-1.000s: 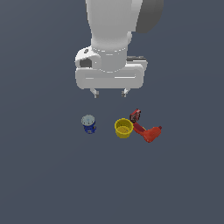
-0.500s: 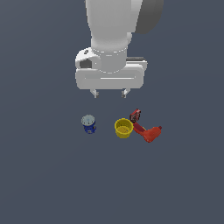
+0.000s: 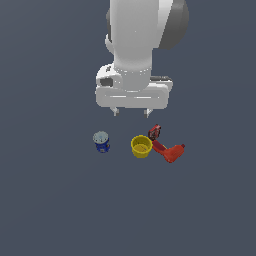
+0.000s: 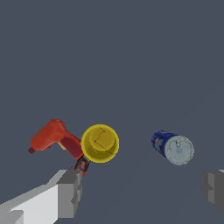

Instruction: Pick up a designated object from a clutter of objects.

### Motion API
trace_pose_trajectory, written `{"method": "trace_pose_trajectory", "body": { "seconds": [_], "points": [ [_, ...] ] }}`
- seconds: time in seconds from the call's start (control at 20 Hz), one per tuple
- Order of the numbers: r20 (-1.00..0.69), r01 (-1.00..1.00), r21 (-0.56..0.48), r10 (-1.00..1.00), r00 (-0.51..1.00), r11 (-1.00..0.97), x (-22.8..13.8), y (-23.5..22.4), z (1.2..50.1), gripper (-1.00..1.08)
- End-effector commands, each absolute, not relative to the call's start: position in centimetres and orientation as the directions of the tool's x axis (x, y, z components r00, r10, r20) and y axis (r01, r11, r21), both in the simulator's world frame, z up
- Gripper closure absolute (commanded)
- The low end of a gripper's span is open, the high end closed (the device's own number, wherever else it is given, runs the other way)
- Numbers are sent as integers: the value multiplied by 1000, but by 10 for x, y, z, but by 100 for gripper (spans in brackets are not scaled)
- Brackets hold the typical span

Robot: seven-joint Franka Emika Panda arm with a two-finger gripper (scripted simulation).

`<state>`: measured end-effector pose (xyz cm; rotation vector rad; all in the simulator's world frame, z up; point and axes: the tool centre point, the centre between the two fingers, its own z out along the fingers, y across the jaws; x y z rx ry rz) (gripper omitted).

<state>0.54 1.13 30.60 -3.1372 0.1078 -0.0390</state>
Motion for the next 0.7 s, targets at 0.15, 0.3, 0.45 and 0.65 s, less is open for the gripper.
{"method": "trace_pose_trajectory", "body": {
  "seconds": [0.15,0.3,0.45,0.65],
  "points": [
    [22,-155,-2,-155,988,-988,0,28,282,-92],
    [20,-209,-1,-209,978,-978,-4,38,267,-92],
    [19,-262,-1,-261,965,-965,-9,48,252,-92],
    [17,-331,0,-331,944,-944,-17,61,232,-92]
  ]
}}
